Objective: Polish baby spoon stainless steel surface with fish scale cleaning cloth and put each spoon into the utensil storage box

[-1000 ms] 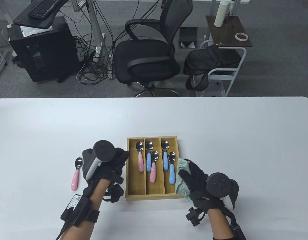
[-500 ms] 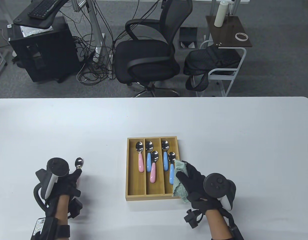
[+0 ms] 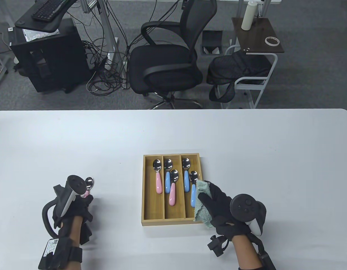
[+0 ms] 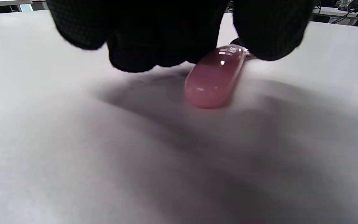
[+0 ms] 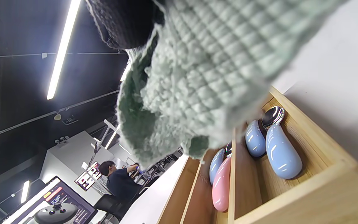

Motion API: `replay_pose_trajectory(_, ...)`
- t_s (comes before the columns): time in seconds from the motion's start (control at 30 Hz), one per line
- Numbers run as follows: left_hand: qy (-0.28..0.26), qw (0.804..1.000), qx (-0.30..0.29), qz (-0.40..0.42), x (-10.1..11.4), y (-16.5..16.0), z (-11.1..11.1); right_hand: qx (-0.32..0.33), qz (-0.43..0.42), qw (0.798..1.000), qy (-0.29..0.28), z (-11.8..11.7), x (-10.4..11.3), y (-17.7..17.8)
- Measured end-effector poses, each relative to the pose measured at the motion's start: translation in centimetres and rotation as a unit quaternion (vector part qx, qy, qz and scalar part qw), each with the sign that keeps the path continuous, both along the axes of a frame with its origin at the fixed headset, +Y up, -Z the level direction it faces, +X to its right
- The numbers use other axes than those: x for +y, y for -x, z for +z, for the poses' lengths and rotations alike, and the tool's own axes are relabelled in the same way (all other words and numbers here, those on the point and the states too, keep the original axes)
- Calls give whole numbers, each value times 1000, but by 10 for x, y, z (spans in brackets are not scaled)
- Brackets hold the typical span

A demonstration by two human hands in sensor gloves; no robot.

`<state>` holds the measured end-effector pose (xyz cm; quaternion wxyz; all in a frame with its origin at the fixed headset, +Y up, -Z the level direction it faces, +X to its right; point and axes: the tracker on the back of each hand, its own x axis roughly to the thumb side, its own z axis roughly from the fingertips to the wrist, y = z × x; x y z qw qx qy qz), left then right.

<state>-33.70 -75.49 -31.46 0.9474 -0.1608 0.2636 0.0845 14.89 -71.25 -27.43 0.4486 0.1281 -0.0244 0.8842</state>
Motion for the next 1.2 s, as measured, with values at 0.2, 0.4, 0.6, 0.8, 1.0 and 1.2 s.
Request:
replay_pose_trajectory(0.2, 3, 1000, 0, -13, -3, -4, -2, -1, -4, 1000, -3, 1, 2, -1)
replay_pose_trajectory(0.4, 5, 1000, -2, -25, -4, -7, -4, 0, -12, 1000, 4, 0, 1, -2)
replay_pose_trajectory(0.6, 24, 999, -22, -18, -6, -14, -2, 5, -79, 997, 20, 0, 1, -6)
replay_pose_trajectory(0.8, -102, 987, -61, 111, 36, -25, 15, 26, -166, 985, 47, -4, 0, -11)
replay_pose_trajectory(1.0, -221, 867, -253, 369, 63, -84, 34, 98, -274, 950, 112, -7, -9, -4)
replay_pose_trajectory(1.2, -227, 820, -374, 370, 68, -148, 57, 128, -288, 939, 138, -6, -14, 6)
